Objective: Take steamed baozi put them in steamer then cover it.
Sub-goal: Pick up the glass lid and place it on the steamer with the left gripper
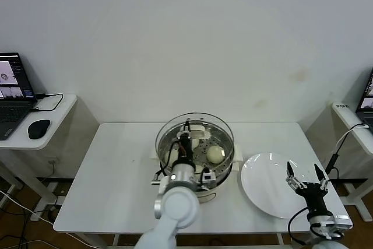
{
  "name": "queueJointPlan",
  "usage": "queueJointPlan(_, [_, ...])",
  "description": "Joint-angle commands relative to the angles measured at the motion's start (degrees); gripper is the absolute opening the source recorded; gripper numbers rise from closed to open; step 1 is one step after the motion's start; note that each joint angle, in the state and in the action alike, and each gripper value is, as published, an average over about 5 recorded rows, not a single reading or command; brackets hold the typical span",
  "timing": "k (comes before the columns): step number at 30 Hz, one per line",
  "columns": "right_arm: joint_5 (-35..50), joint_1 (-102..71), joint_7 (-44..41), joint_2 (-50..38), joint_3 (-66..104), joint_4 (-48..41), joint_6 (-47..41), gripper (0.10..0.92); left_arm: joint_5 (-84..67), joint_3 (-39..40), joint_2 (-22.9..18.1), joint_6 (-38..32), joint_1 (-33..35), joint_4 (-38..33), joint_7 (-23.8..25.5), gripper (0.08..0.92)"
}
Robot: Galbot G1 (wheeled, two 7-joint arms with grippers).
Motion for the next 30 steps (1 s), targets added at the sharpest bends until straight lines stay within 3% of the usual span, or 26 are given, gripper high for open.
queueJointPlan(1, [-0.4,0.3,0.0,0.5,0.2,-0.3,0.0,0.822,1.9,3.1,-2.1,0.2,-0.7,4.5,-3.3,0.137])
queueJointPlan(30, [-0.7,1.0,-0.2,0.7,-0.2,-1.1,-0.1,0.822,2.6,0.0,-2.0,-0.3,0.5,7.9,-4.7,0.137])
